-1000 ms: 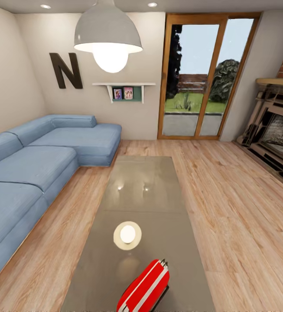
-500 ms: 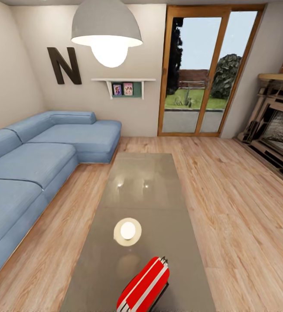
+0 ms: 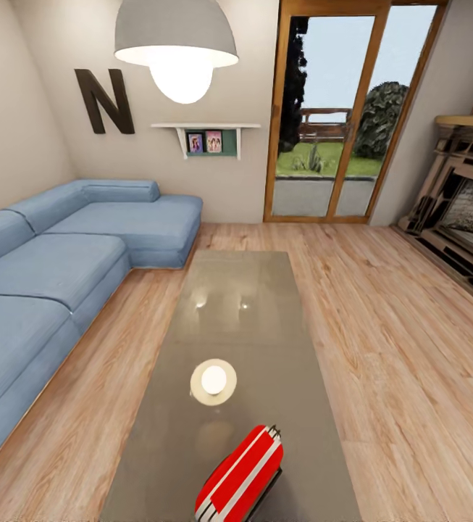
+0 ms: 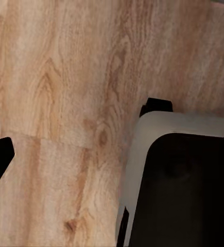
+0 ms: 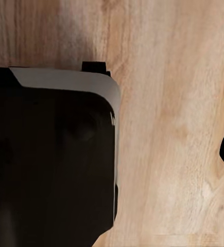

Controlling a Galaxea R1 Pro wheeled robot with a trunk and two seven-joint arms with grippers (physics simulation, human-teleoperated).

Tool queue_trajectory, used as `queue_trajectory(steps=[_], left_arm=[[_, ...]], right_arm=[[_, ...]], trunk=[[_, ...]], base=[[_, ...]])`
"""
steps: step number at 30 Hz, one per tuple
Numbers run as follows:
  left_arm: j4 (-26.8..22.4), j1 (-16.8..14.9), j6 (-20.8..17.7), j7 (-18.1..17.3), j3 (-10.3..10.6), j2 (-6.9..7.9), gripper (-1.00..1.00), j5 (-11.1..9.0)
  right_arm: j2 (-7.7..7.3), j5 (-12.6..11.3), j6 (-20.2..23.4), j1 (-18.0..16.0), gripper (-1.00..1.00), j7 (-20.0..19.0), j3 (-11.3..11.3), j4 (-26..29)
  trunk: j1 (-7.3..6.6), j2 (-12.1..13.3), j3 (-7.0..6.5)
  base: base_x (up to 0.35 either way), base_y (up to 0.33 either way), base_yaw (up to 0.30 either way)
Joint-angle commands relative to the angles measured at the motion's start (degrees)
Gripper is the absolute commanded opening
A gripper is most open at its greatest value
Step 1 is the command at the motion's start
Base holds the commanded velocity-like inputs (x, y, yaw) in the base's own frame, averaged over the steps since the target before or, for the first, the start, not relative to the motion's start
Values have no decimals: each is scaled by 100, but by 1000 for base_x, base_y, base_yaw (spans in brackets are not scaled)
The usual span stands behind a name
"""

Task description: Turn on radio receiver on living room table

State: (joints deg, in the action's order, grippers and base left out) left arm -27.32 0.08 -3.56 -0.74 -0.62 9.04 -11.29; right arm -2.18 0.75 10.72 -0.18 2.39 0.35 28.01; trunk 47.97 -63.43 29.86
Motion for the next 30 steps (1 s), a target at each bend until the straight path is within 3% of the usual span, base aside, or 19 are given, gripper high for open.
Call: queue_trajectory(steps=[1,5,10,14,16,19,25,30], left_arm=[[-117,1,-107,-3,1,47,100,-46],[-960,1,-565,-23,1,283,100,-482],[-1670,1,-660,-30,-1,327,100,-659],[-2072,1,-693,-32,0,336,100,-689],[-2365,1,-848,-49,1,340,100,-696],[-2582,1,-1135,-99,1,334,100,-698],[-2863,1,-1448,-135,1,347,100,-671],[-2957,1,-1527,-112,-23,463,100,-675]], right_arm=[[-2,-1,9,-10,100,9,0,23],[-29,-13,42,-263,100,58,0,98],[-43,-13,60,-562,100,61,0,112],[-45,113,150,-733,100,54,-2,116],[-40,358,243,-796,100,61,-11,124],[-38,503,275,-827,100,71,-15,154],[-37,568,283,-842,100,63,-13,278],[-37,574,282,-843,100,56,-10,406]], trunk=[[0,0,10],[0,0,47],[0,0,93],[0,0,130],[0,0,149],[0,0,176],[0,0,232],[0,0,278]], base=[[0,0,0],[0,0,0],[0,0,0],[0,0,0],[0,0,0],[0,0,0],[0,0,0],[0,0,0]])
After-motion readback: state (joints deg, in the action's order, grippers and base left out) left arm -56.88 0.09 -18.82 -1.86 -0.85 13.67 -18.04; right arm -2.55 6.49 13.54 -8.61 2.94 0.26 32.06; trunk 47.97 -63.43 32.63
